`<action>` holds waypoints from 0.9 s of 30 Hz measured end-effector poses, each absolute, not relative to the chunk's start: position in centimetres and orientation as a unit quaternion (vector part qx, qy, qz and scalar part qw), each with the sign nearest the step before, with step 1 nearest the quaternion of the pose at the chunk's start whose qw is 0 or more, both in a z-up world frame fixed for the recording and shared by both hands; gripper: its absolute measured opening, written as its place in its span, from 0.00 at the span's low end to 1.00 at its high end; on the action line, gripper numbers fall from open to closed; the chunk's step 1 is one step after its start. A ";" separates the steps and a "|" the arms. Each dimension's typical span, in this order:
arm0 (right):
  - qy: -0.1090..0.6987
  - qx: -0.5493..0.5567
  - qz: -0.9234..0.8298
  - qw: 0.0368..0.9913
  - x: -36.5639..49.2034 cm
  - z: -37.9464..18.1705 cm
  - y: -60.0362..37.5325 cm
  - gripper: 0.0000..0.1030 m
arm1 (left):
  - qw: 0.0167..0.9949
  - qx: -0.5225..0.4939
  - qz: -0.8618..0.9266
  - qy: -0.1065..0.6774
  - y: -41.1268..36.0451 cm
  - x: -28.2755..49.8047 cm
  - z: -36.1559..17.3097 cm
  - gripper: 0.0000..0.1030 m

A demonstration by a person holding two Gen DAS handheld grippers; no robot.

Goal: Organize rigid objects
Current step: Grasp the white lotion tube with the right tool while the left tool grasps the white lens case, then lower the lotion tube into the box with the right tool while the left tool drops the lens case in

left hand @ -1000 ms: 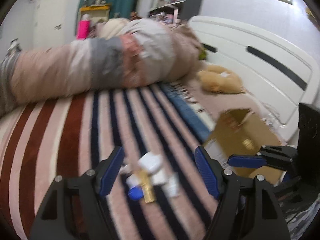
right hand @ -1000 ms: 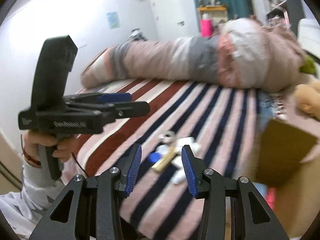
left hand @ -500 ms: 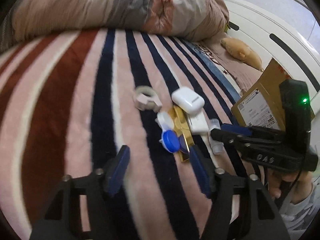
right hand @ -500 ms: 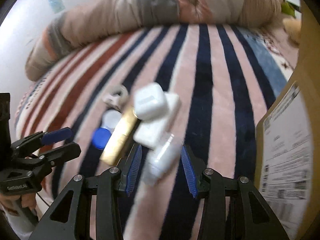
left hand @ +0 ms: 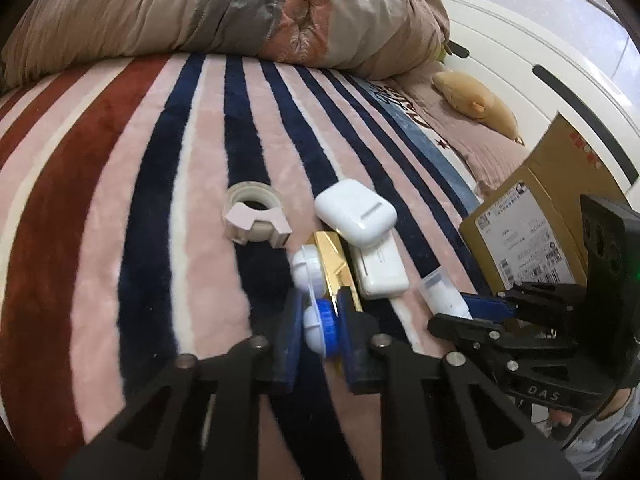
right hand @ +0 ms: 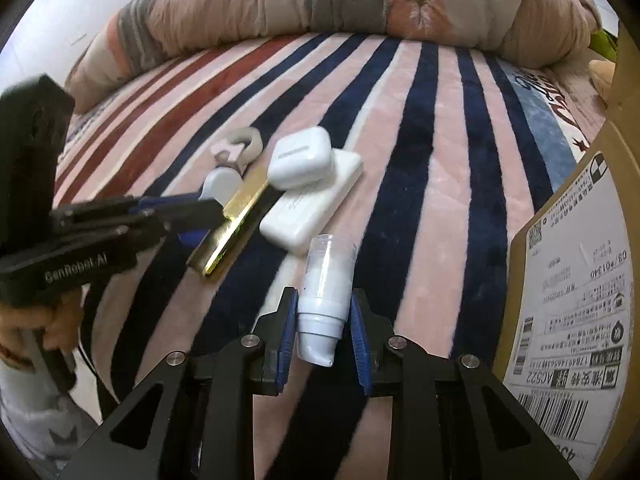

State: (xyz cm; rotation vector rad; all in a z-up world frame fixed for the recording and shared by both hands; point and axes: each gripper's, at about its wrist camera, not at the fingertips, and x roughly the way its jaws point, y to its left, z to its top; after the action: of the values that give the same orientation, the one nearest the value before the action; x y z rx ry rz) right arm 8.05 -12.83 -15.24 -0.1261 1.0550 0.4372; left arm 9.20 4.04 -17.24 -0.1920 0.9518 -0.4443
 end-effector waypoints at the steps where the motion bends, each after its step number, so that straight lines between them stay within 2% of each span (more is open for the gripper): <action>1: 0.499 -0.065 0.204 0.840 8.0 -15.4 -12.7 0.21 | 0.861 -0.086 -0.210 0.455 4.1 9.1 -17.2 0.13; 7: 0.492 -0.041 0.189 0.849 8.8 -15.9 -12.8 0.21 | 0.864 -0.083 -0.194 0.458 3.7 9.9 -17.9 0.13; 16: 0.475 -0.068 0.190 0.856 8.1 -15.5 -11.8 0.20 | 0.867 -0.089 -0.182 0.456 3.9 9.4 -17.8 0.12; 21: 0.440 -0.067 0.226 0.866 6.0 -12.0 -11.4 0.20 | 0.878 -0.084 -0.174 0.439 4.4 7.6 -15.0 0.12; 27: 0.373 -0.050 0.270 0.886 2.7 -6.1 -11.9 0.20 | 0.906 -0.062 -0.185 0.376 3.9 4.5 -8.0 0.12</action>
State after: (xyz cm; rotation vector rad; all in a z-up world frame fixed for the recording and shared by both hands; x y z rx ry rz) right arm 2.73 -11.87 -6.11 -0.1039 0.7765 0.5621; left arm 4.45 3.94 -8.03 -0.1284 0.7758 -0.3828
